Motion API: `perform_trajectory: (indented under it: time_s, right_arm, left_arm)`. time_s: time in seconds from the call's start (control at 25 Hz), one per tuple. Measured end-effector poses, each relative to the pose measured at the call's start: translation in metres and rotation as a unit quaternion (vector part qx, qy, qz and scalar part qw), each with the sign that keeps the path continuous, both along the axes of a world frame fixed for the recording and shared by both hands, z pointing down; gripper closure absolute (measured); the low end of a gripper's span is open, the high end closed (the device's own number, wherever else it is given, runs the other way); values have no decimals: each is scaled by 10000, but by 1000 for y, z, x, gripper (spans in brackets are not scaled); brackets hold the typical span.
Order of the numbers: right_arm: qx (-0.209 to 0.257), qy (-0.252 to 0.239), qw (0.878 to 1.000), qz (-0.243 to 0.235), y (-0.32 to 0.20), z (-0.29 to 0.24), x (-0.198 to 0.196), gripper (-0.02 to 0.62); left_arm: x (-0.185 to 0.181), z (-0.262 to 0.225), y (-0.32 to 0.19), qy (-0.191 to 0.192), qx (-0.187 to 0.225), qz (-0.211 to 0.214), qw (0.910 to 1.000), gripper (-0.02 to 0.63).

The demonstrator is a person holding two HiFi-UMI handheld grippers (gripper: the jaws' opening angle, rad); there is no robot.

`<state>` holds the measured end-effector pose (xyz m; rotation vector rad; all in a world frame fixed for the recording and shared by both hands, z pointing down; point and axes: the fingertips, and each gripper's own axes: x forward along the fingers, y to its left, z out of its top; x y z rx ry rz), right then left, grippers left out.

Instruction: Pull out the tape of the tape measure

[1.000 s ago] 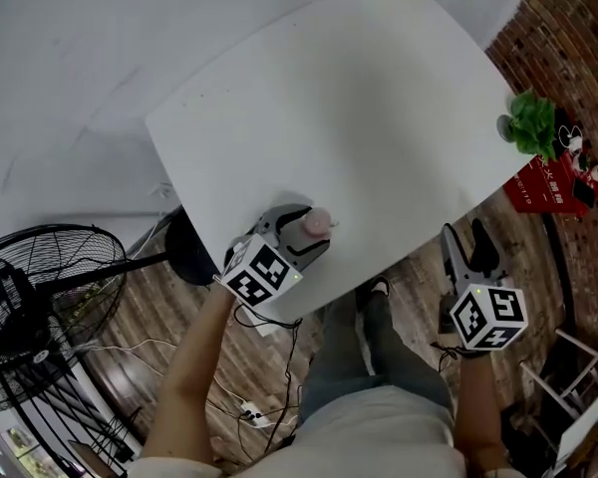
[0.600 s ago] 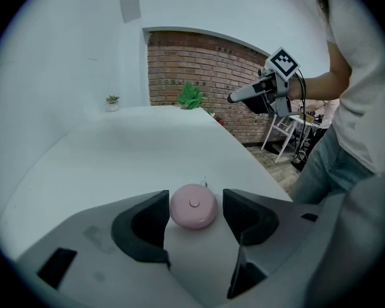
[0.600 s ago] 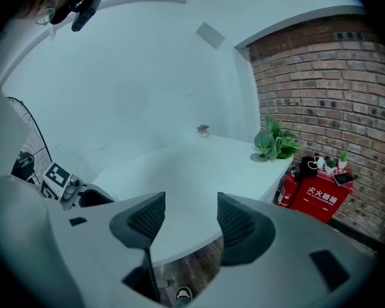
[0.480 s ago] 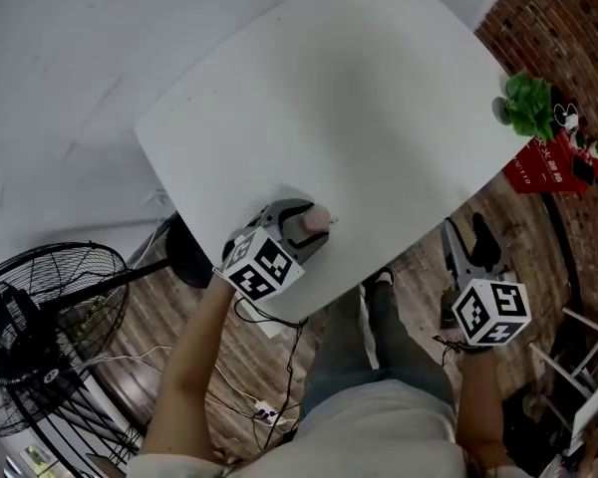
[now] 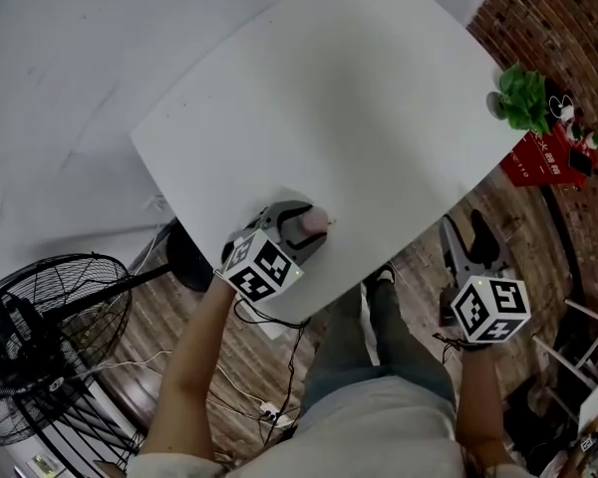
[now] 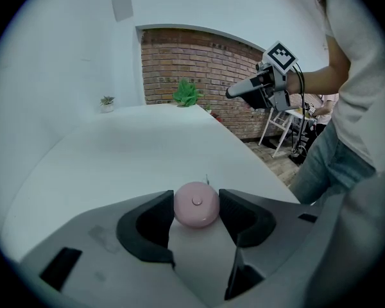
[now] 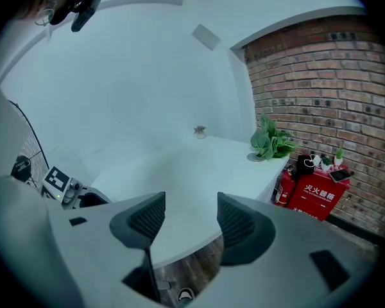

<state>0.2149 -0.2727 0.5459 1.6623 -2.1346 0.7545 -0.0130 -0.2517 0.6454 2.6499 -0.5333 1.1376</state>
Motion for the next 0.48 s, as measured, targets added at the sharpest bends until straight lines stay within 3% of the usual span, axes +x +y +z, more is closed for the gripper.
perform_trajectory:
  time_s: [0.48]
  right_arm:
    - [83, -26, 10000, -39, 1, -11, 8, 344]
  left_arm:
    - [1, -3, -1, 104, -143, -229, 9996, 388]
